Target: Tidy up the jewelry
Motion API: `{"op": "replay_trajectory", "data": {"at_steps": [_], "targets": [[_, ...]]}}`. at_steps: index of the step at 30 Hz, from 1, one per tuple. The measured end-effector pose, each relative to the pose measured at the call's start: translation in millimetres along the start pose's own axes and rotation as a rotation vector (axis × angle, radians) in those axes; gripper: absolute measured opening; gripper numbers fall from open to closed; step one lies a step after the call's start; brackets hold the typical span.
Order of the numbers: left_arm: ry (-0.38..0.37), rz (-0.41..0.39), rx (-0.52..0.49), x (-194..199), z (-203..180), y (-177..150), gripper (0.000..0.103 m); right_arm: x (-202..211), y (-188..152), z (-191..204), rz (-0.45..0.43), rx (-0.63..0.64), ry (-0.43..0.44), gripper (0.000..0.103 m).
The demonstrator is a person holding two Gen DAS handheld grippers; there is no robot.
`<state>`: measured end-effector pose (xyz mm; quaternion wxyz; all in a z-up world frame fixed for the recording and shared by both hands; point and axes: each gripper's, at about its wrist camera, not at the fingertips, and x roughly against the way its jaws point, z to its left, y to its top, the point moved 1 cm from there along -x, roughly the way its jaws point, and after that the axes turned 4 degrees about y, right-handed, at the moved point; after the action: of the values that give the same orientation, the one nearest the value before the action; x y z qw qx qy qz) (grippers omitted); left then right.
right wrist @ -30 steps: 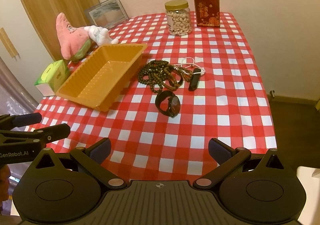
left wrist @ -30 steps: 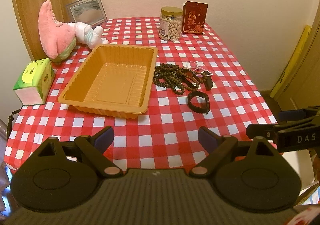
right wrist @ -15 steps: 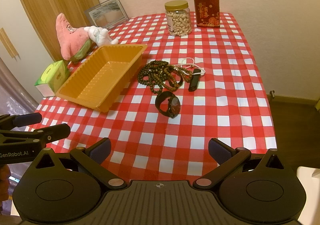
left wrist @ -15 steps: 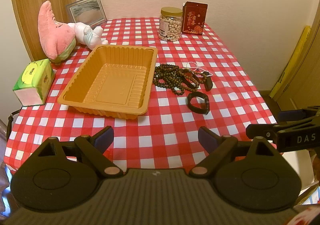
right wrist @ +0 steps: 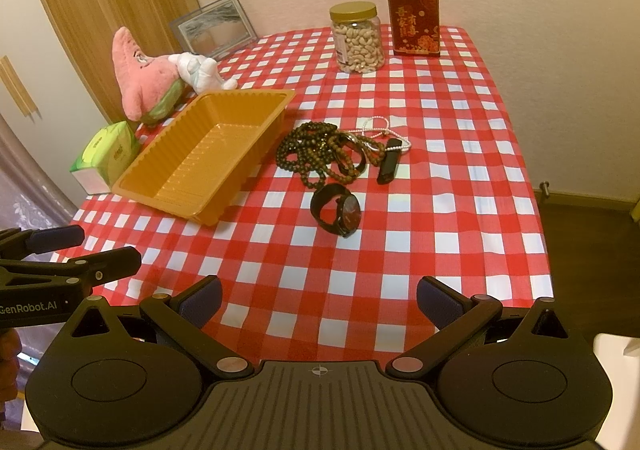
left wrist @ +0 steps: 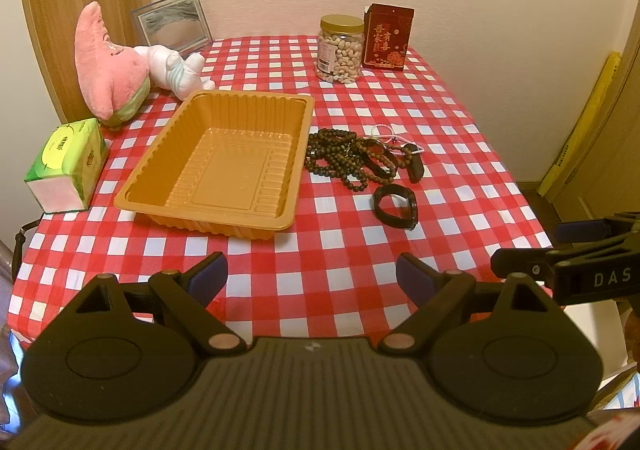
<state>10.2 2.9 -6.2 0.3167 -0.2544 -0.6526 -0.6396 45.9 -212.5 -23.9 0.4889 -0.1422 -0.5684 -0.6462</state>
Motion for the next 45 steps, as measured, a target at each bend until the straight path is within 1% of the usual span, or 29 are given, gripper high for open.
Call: {"op": "replay_trajectory", "data": {"at_steps": [14, 22, 25, 27, 29, 32, 36, 41, 45], "targets": [[0.002, 0.003, 0.002, -0.1, -2.3, 1.3, 0.09, -1.8, 0.0, 0.2, 0.0, 0.0, 0.0, 0.103], [-0.01, 0.004, 0.006, -2.4, -5.2, 1.1, 0.091, -1.1, -2.1, -2.2, -0.001, 0.0, 0.001, 0.103], [-0.02, 0.002, 0.019, -3.9, -4.1, 1.4, 0.091, -3.4, 0.8, 2.6, -0.001, 0.0, 0.007, 0.103], [-0.033, 0.004, 0.032, -8.9, 4.2, 3.0, 0.091, -5.3, 1.7, 3.4, -0.001, -0.001, 0.01, 0.103], [-0.044, 0.006, 0.046, -12.4, 10.2, 3.8, 0.091, -17.2, 8.0, 1.0, -0.003, -0.002, 0.011, 0.103], [-0.031, 0.002, 0.068, -19.6, 20.3, 3.4, 0.091, -24.3, 10.1, -1.7, -0.024, -0.007, 0.013, 0.103], [-0.017, -0.023, 0.113, -31.6, 43.2, 1.5, 0.089, -34.9, 14.0, -7.1, -0.048, -0.022, 0.022, 0.103], [0.036, -0.023, 0.194, -51.3, 80.4, -0.4, 0.083, -51.1, 20.7, -12.7, -0.056, -0.037, 0.015, 0.103], [0.107, -0.034, 0.235, -68.0, 105.5, -3.4, 0.082, -65.9, 26.8, -16.5, -0.054, -0.051, 0.004, 0.103]]}}
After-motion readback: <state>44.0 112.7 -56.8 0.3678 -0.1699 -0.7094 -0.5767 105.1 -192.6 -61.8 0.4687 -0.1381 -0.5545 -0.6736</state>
